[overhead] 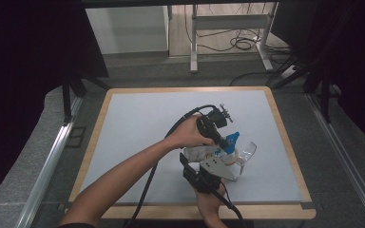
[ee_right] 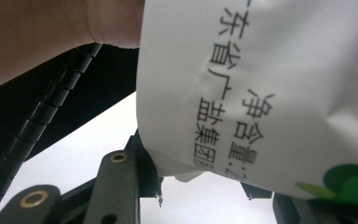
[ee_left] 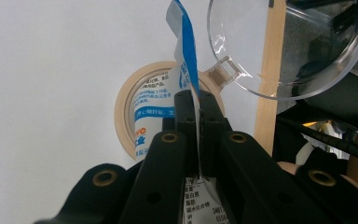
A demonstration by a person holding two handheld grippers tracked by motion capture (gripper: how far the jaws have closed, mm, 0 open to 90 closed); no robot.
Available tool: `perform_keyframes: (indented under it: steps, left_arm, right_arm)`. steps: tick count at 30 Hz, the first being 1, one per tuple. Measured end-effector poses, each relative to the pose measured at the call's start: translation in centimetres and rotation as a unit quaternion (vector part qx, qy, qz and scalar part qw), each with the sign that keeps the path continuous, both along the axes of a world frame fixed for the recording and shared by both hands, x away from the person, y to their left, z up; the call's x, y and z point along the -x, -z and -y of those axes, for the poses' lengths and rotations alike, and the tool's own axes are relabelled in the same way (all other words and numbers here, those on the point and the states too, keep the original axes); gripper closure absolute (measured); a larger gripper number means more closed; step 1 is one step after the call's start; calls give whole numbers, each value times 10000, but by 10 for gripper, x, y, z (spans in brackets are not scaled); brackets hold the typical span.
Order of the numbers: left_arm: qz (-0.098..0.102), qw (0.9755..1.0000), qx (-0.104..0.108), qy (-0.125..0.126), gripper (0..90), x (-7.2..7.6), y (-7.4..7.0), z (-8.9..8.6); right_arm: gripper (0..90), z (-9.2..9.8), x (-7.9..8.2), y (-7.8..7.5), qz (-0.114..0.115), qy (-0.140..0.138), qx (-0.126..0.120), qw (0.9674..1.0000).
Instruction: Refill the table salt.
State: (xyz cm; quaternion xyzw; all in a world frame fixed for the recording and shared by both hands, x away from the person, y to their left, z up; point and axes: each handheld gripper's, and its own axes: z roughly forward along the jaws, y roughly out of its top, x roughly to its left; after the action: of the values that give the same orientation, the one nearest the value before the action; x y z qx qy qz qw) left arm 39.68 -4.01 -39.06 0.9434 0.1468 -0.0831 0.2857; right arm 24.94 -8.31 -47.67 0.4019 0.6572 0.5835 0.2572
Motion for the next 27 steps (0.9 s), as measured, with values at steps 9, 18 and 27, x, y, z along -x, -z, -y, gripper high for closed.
perform_keyframes:
  steps: [9,18,27]
  left_arm:
    - [4,10000,-10,16,900,0,0,1]
    - [-33,10000,-23,19,900,-1,1,0]
    - [-27,10000,-26,36,900,-1,1,0]
  right_arm:
    - [573,1,0,-1,2,-20,-21,10000]
    - [573,1,0,-1,-8,-27,-24,10000]
    - [574,0,0,-1,8,-14,-12,10000]
